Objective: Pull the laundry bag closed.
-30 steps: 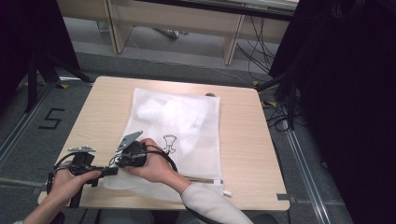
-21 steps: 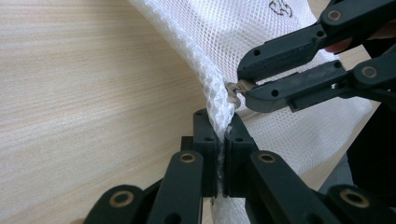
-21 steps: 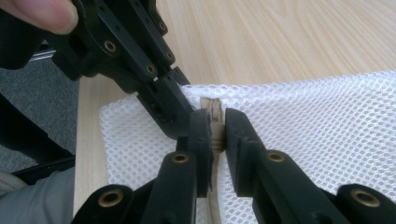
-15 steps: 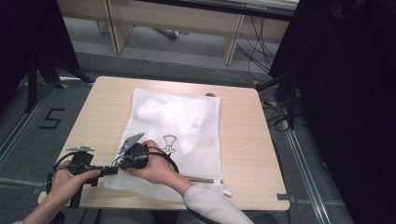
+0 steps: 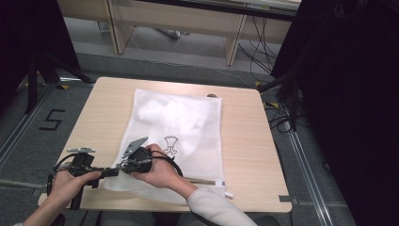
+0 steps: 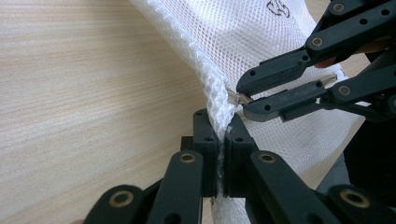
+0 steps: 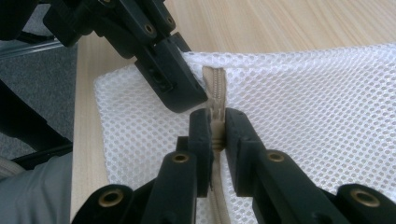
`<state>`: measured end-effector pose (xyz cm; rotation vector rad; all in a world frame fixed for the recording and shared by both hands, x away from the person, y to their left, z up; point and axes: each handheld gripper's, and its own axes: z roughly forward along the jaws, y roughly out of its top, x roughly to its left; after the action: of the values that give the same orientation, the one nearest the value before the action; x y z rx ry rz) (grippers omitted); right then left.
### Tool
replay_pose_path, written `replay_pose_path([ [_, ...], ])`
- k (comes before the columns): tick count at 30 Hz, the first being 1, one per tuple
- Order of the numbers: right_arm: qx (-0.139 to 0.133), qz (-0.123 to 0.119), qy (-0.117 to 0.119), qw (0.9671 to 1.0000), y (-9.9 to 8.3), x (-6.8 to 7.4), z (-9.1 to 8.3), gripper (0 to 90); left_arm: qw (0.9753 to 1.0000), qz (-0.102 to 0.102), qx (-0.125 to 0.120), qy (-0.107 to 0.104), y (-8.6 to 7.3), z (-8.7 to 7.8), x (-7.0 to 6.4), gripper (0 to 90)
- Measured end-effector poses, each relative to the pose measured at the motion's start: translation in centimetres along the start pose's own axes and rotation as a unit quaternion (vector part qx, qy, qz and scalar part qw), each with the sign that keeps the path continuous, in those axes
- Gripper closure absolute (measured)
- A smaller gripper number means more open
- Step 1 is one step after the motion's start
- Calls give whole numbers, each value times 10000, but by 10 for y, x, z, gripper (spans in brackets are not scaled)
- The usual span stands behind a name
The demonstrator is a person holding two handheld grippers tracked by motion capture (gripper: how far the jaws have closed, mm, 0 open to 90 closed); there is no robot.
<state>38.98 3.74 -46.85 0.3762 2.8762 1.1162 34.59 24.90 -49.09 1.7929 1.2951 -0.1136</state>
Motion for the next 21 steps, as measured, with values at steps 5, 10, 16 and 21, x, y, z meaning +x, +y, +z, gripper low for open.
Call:
replay_pose_path([
  [5, 78, 3, -21, 10000, -4, 0, 1, 825, 10000, 36, -32, 22, 0, -1, -2, 855],
  [10, 62, 74, -15, 10000, -5, 0, 1, 825, 10000, 21, -64, 34, 0, -1, -3, 855],
  [16, 102, 0, 4, 9999, -7, -2, 2, 825, 10000, 89, -37, 16, 1, -1, -4, 855],
  [21, 171, 48, 38, 9998, -9, -3, 3, 826, 9999, 157, -36, 44, 2, -5, -3, 855],
])
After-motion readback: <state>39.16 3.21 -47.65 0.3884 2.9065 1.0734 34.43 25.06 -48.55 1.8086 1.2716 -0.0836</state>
